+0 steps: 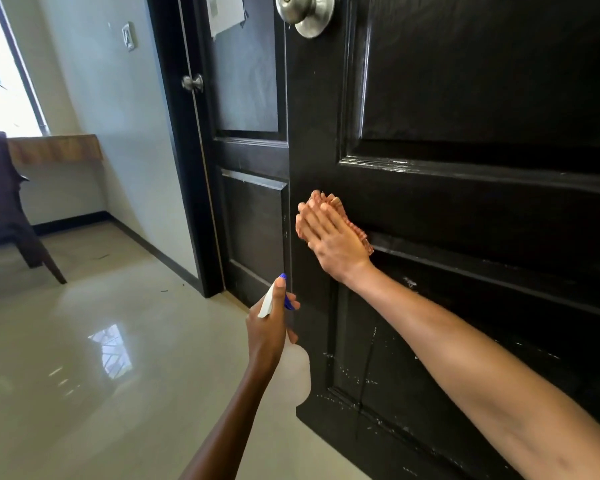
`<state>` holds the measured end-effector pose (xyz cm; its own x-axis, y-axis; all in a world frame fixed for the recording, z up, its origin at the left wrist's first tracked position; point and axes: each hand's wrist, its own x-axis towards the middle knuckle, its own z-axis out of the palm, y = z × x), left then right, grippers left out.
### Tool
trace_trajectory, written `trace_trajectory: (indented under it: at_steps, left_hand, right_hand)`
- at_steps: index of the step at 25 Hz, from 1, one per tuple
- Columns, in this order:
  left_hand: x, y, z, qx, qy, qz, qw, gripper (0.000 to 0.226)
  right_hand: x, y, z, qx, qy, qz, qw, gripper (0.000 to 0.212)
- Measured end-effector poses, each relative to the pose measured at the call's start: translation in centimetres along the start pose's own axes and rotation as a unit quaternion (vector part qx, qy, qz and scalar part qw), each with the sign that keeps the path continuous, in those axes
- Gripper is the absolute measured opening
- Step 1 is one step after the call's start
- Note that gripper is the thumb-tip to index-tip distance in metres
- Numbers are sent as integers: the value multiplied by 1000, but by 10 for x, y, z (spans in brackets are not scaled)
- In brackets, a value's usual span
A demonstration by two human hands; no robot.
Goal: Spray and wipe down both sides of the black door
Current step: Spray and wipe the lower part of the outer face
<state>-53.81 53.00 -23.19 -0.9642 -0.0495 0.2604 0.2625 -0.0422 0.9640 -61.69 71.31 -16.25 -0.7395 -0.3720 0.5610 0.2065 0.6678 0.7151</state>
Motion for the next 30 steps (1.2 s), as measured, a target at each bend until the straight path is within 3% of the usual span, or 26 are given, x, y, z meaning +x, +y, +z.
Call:
trace_trajectory:
  at_steps: [3,6,9,12,19,25,30]
  left_hand:
    - [-4,-3,-4,-3,4,-9,1000,41]
    - [-9,-1,-4,-1,-6,-12,1000,47]
    - [-13,10,3,-8,-14,-11,1000,41]
    - [-15,18,18,-11,-30,-13,999,51]
    - [-24,26,44,-8,-51,-22,998,53]
    - [-14,30,35,-8,-40,-9,999,49]
    - [-14,27,34,-7,-37,-14,999,52]
  right_hand:
    - [-32,-36,20,2,-81,-128,988,62]
    - [-61,-40,24,-8,-105,-165,981,61]
    - [-58,-8,11,16,-55,-85,995,64]
    - [-53,35,-10,70,-17,15,997,65]
    - [-123,47,-23,101,-10,100,990,65]
    - [-66,33,-21,72,-14,74,995,68]
    - [-67,39,-23,78,-24,72,994,68]
